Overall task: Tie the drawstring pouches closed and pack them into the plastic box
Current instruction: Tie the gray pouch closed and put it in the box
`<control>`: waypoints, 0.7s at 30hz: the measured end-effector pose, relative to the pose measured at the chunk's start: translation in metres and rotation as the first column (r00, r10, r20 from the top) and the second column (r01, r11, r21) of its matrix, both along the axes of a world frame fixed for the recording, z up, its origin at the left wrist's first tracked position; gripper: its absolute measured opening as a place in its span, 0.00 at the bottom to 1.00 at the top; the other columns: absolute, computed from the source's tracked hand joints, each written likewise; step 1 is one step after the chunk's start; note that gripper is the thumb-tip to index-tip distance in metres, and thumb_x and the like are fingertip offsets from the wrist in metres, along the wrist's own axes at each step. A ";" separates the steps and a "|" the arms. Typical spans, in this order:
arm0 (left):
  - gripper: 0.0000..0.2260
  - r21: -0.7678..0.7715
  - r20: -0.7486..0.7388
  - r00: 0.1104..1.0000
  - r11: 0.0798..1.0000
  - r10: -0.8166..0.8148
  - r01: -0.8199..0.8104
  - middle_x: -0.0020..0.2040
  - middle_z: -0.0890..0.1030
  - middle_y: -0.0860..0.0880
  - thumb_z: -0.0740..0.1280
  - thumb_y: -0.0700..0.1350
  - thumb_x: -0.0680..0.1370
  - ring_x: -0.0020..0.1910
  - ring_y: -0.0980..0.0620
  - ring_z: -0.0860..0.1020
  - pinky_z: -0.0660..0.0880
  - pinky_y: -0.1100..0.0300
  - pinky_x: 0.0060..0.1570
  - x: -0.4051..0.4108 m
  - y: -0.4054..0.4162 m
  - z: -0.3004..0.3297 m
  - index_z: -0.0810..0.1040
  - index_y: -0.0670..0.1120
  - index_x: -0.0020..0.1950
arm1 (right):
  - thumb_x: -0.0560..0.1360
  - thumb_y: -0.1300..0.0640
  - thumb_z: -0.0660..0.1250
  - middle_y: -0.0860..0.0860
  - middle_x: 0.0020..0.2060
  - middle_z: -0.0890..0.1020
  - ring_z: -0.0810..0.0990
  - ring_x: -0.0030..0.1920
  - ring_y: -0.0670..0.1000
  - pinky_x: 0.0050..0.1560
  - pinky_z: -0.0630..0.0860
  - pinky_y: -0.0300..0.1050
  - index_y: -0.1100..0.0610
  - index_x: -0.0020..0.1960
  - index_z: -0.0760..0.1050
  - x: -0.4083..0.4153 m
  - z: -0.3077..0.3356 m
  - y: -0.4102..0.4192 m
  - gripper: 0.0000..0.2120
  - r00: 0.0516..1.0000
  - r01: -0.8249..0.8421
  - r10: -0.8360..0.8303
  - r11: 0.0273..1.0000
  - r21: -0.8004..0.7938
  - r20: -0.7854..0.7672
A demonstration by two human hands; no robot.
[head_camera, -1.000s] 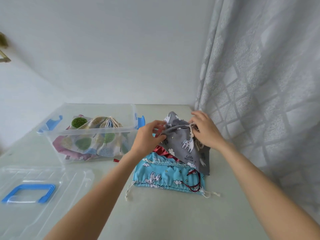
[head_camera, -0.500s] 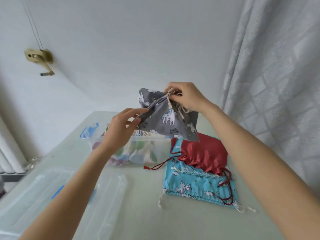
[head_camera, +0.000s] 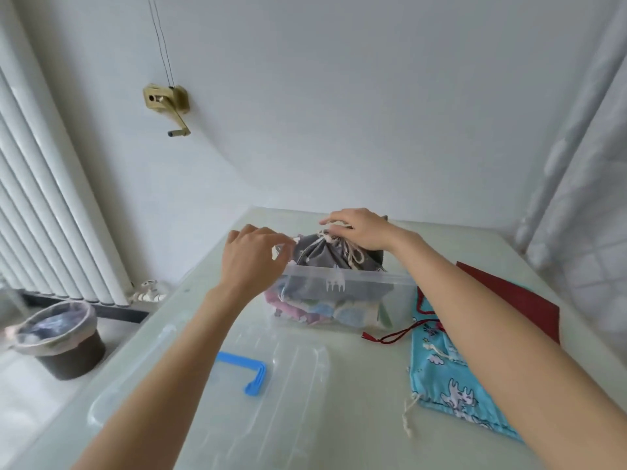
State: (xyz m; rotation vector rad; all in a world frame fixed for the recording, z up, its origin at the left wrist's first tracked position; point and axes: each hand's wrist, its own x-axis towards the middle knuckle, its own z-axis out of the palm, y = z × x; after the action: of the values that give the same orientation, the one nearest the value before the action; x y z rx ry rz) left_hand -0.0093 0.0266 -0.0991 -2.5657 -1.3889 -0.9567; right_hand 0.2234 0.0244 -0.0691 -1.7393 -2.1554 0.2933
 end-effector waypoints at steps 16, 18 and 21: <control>0.17 -0.334 -0.065 0.985 0.934 -0.161 0.130 0.63 0.76 0.53 0.60 0.56 0.78 0.57 0.53 0.77 0.74 0.53 0.55 0.045 0.022 0.015 0.69 0.58 0.67 | 0.74 0.47 0.68 0.52 0.62 0.76 0.71 0.62 0.53 0.60 0.68 0.49 0.51 0.65 0.71 0.000 -0.008 -0.011 0.21 0.990 0.084 -0.097 0.989 0.125 0.103; 0.17 -0.310 -0.039 0.982 0.937 -0.184 0.164 0.62 0.77 0.54 0.61 0.56 0.78 0.56 0.54 0.77 0.74 0.53 0.56 0.049 0.022 0.018 0.70 0.58 0.66 | 0.73 0.49 0.70 0.49 0.56 0.78 0.71 0.58 0.51 0.58 0.70 0.49 0.50 0.60 0.75 0.004 -0.005 -0.014 0.16 0.997 0.053 -0.062 0.972 0.229 0.034; 0.14 -0.240 0.019 0.988 0.958 -0.156 0.156 0.57 0.80 0.56 0.62 0.54 0.78 0.55 0.54 0.78 0.73 0.58 0.52 0.056 0.016 0.018 0.73 0.56 0.64 | 0.74 0.52 0.68 0.46 0.50 0.81 0.74 0.54 0.49 0.54 0.71 0.47 0.50 0.54 0.78 0.009 -0.004 -0.023 0.09 0.999 0.052 -0.051 0.959 0.277 -0.010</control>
State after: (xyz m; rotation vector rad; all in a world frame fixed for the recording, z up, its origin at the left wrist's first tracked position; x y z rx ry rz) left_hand 0.0468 0.0425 -0.0814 -2.8902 -1.3997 -0.8547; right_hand 0.2323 0.0011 -0.0729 -1.6292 -2.0313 -0.0212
